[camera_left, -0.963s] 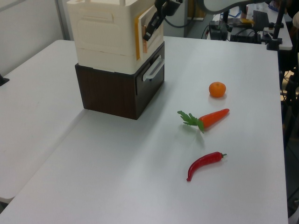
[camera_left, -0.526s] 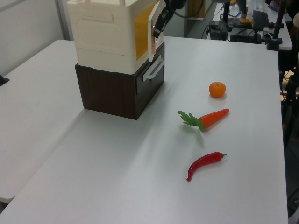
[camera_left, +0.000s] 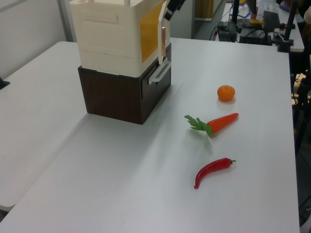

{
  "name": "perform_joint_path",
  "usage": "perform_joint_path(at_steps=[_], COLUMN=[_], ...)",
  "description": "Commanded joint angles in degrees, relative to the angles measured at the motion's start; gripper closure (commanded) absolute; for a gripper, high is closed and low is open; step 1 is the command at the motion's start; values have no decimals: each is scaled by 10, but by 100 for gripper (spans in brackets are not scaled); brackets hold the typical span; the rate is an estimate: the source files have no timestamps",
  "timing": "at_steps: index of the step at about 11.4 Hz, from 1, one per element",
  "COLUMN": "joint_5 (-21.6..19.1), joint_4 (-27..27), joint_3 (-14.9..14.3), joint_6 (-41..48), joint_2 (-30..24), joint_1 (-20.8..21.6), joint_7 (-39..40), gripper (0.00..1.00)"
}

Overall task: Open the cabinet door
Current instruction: 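Pull the door edge outward, swinging the door open on its hinge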

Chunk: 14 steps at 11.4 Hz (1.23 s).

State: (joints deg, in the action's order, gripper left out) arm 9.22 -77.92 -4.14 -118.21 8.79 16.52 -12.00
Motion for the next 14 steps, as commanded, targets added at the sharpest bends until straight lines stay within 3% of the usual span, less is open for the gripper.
perform_joint_path(at_steps=[1,6,10,14], joint_5=[-18,-9,-8,-10], joint_4=[5,-12,-22,-23], joint_3=[-3,0,-6,-7], joint_6=[-125,-142,38,133], joint_2=[20,37,-7,-20], joint_1=[5,9,2,-10], joint_7=[-7,-1,74,109], gripper=[0,0,0,0])
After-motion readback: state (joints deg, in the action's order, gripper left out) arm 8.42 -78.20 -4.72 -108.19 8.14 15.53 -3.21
